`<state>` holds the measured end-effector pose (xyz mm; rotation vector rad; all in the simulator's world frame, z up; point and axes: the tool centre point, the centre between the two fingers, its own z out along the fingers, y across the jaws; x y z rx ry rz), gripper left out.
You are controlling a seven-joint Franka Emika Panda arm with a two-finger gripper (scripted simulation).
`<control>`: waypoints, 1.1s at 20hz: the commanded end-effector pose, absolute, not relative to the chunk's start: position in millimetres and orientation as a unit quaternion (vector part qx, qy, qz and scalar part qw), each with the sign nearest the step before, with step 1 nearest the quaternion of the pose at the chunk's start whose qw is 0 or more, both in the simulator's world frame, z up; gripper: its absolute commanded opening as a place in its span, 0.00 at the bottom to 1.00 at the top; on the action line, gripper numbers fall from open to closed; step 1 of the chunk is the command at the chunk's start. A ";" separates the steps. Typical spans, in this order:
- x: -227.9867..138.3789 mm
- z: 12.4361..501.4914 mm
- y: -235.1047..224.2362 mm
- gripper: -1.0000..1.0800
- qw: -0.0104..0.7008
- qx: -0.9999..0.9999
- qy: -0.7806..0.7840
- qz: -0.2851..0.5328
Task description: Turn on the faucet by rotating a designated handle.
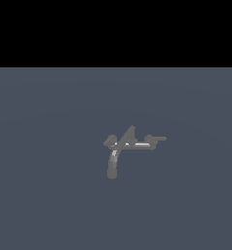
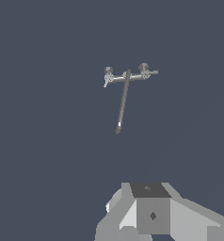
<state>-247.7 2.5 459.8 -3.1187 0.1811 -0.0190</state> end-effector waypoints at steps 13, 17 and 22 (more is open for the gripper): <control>-174.7 369.1 8.1 0.00 0.008 -0.974 0.227 -0.005; -150.9 339.8 4.5 0.00 0.008 -0.960 0.280 -0.004; -123.3 305.1 -3.1 0.00 0.008 -0.940 0.342 -0.004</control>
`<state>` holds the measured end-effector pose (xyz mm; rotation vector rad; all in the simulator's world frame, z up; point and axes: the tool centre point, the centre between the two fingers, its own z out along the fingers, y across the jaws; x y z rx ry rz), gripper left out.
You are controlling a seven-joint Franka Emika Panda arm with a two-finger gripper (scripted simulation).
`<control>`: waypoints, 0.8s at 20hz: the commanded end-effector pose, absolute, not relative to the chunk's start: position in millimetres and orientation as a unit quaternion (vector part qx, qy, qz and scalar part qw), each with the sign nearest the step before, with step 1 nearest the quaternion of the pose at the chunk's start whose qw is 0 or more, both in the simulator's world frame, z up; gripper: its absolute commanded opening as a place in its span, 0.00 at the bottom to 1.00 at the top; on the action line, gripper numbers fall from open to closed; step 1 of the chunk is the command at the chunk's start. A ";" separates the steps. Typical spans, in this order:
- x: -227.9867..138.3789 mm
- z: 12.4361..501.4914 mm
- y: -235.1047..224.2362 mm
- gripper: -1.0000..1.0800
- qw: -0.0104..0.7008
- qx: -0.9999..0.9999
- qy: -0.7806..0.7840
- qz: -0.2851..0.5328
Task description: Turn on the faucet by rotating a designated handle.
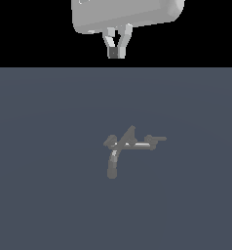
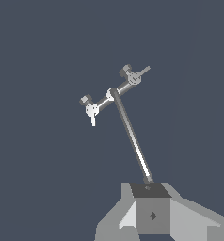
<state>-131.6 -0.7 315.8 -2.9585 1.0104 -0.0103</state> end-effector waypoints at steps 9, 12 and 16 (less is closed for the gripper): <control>-78.4 244.9 -25.2 0.00 0.007 -0.895 0.446 -0.003; -64.6 224.7 -35.0 0.00 0.006 -0.877 0.480 -0.002; -47.2 197.4 -50.2 0.00 0.005 -0.851 0.525 -0.002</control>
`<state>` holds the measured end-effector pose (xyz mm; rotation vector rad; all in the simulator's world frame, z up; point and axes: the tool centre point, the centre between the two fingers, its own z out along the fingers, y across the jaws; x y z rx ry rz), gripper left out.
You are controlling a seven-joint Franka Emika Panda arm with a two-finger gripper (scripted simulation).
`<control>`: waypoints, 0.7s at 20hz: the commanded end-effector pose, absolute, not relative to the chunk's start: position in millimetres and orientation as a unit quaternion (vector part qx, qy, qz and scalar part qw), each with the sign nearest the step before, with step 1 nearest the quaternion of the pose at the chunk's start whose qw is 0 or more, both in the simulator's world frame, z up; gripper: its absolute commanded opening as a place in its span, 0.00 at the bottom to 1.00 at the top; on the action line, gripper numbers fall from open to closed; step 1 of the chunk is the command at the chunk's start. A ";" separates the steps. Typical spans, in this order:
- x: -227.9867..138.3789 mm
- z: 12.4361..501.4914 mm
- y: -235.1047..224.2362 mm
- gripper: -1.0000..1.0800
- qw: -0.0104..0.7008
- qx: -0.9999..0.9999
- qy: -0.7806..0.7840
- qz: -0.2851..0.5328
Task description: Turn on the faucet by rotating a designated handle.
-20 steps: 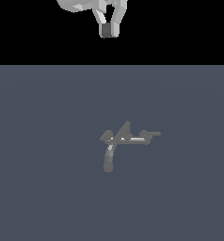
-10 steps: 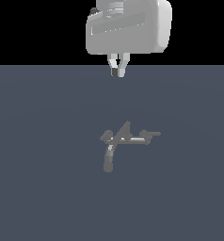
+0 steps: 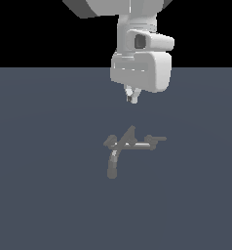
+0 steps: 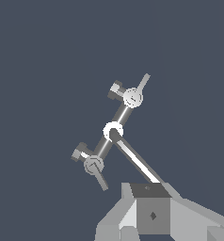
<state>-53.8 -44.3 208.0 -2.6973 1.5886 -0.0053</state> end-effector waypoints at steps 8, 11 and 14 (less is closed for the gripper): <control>-16.2 140.3 -88.5 0.00 0.002 -0.789 0.614 -0.002; -6.9 119.3 -104.6 0.00 0.001 -0.764 0.646 -0.002; 0.2 101.0 -119.4 0.00 0.000 -0.740 0.673 -0.001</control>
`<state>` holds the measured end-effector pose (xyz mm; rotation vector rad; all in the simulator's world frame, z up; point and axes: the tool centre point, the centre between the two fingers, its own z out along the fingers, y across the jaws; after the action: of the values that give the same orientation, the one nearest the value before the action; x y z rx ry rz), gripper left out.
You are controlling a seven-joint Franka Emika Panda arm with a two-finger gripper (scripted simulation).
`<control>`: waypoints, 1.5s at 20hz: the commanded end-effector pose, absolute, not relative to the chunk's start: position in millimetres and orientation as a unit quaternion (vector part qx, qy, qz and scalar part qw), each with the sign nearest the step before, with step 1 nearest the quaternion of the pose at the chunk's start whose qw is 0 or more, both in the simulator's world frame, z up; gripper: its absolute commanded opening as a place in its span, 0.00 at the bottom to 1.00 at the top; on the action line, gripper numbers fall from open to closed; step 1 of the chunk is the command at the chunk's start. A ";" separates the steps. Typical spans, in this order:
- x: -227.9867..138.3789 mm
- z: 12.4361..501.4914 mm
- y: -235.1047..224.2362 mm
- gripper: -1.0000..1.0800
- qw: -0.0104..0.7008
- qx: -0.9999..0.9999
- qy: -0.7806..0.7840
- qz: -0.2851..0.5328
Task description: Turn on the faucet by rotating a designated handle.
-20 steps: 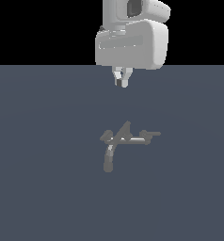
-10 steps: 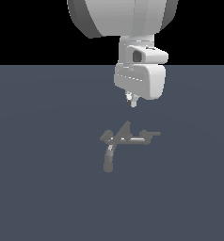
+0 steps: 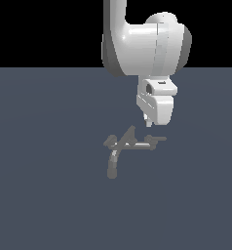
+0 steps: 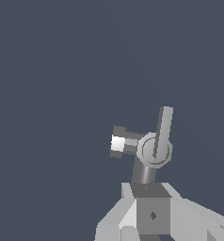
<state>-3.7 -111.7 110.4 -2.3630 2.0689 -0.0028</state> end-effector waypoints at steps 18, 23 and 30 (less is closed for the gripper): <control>13.0 59.2 -156.4 0.00 0.000 -0.680 0.733 0.000; 12.6 60.8 -155.0 0.00 0.000 -0.682 0.731 0.000; -4.7 60.9 -166.9 0.00 0.000 -0.682 0.731 0.000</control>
<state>0.6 -163.0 60.8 -2.1431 2.2967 -0.0002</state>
